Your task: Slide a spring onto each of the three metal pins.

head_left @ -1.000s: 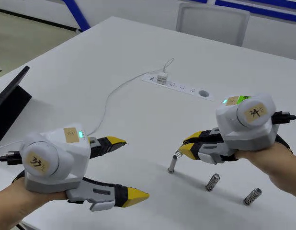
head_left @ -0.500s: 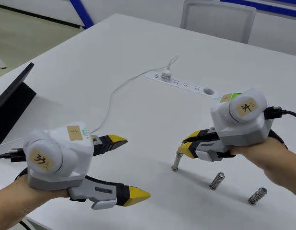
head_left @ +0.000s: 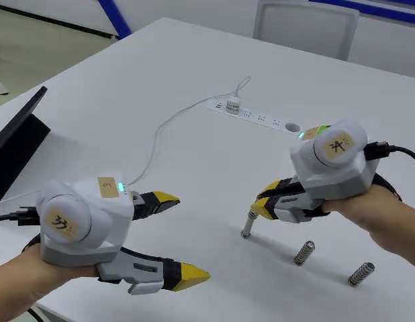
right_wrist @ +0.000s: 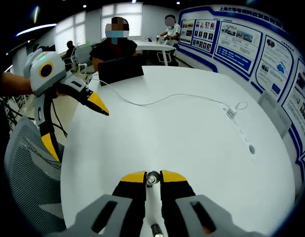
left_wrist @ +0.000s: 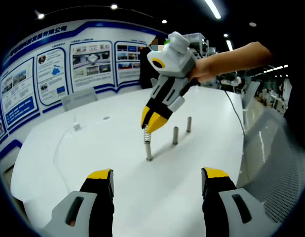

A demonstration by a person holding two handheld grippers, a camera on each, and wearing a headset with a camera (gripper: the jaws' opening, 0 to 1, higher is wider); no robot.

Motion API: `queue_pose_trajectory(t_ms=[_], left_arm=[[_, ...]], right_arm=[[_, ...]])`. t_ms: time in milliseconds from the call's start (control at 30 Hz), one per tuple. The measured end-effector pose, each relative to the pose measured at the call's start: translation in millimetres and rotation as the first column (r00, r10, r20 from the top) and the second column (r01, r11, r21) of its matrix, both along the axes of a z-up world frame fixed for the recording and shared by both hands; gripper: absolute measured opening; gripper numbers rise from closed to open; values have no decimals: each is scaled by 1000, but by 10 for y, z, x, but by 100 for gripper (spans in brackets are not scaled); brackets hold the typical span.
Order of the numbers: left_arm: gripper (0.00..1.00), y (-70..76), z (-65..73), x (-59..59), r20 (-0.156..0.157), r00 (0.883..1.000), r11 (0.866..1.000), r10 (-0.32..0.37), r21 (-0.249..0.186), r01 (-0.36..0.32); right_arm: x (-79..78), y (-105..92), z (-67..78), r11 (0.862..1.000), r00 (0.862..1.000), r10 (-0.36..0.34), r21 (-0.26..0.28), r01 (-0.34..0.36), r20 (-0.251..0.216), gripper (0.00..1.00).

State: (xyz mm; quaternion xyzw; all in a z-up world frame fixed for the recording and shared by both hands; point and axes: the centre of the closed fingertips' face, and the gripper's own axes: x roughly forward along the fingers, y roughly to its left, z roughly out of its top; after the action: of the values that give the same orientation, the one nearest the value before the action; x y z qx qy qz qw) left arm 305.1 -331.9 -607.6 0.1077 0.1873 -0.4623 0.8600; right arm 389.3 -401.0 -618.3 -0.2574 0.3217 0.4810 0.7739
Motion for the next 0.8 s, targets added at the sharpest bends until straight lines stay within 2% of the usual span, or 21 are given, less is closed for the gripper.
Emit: queue_pose_trajectory(t_ms=[233, 367, 567, 800], left_arm=[[74, 15, 2, -8, -5, 1000, 1000, 0, -4, 0], [74, 27, -8, -12, -8, 1000, 1000, 1, 3, -1], [74, 50, 4, -18, -17, 1000, 1000, 9, -12, -10], [74, 38, -30, -22, -26, 1000, 1000, 5, -3, -5]], right_arm=[[22, -8, -57, 1000, 1000, -11, -15, 11, -17, 11], [27, -2, -136, 999, 999, -16, -32, 15, -41, 11], [-44, 36, -216, 999, 998, 11, -51, -15, -63, 11], [-121, 7, -291, 996, 996, 35, -79, -42, -88, 11]])
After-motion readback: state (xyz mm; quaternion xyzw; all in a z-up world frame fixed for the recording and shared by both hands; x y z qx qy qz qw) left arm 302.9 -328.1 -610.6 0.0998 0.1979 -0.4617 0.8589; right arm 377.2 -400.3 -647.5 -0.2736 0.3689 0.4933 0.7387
